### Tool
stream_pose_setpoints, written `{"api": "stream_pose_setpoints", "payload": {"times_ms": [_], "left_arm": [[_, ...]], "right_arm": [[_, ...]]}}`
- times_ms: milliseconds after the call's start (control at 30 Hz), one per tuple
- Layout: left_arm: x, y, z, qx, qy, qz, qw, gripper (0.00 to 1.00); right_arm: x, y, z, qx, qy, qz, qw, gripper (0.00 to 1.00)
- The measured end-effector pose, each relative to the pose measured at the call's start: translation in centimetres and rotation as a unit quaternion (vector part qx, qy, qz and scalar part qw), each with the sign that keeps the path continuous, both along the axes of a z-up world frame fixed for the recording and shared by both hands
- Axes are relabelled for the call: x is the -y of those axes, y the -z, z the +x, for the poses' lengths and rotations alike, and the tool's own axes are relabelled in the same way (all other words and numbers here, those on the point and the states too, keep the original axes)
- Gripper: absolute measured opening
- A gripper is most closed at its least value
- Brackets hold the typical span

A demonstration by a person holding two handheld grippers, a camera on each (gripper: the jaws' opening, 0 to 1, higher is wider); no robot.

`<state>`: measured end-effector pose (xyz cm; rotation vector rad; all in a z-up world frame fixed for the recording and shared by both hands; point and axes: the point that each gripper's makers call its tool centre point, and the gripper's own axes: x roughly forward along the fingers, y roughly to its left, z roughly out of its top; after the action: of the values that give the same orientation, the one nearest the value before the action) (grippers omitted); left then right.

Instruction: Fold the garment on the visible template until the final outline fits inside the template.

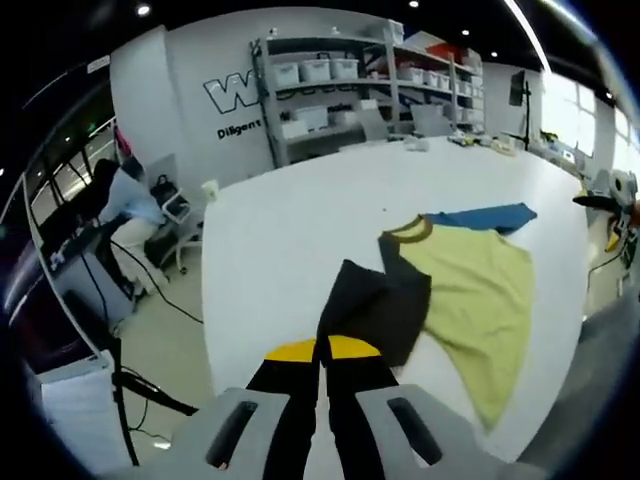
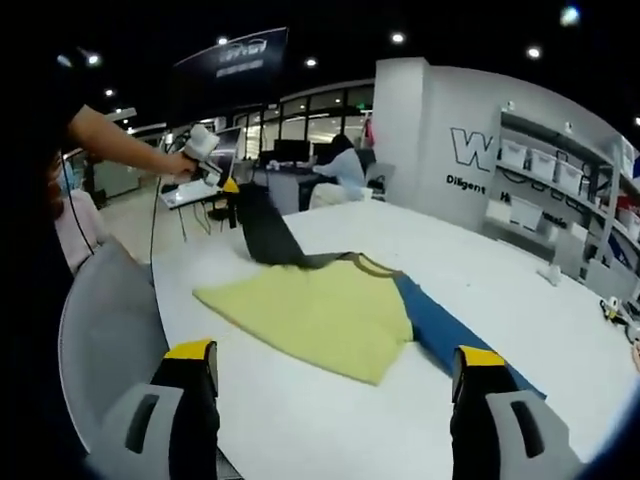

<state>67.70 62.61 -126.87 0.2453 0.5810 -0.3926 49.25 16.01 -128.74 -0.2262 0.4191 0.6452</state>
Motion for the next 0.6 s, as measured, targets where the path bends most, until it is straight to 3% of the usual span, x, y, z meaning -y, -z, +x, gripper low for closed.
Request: {"api": "stream_pose_setpoints", "payload": {"times_ms": [200,333,433,600], "left_arm": [[-3.4,-0.6,0.3,0.004,-0.073,-0.027,0.9970,0.00],[-5.4,-0.3,0.6,0.005,-0.129,-0.062,0.9896,0.00],[-7.1,0.4,1.1,0.008,-0.147,-0.056,0.9876,0.00],[-7.8,2.0,1.2,0.007,-0.146,-0.047,0.9881,0.00]], "right_arm": [[-0.2,0.0,0.2,-0.002,0.002,0.001,1.0000,0.96],[-0.2,0.2,0.4,-0.006,0.006,0.003,1.0000,0.95],[-0.3,0.3,0.4,-0.008,0.007,0.003,0.9999,0.95],[-0.2,0.3,0.5,-0.012,0.009,0.001,0.9999,0.95]]}}
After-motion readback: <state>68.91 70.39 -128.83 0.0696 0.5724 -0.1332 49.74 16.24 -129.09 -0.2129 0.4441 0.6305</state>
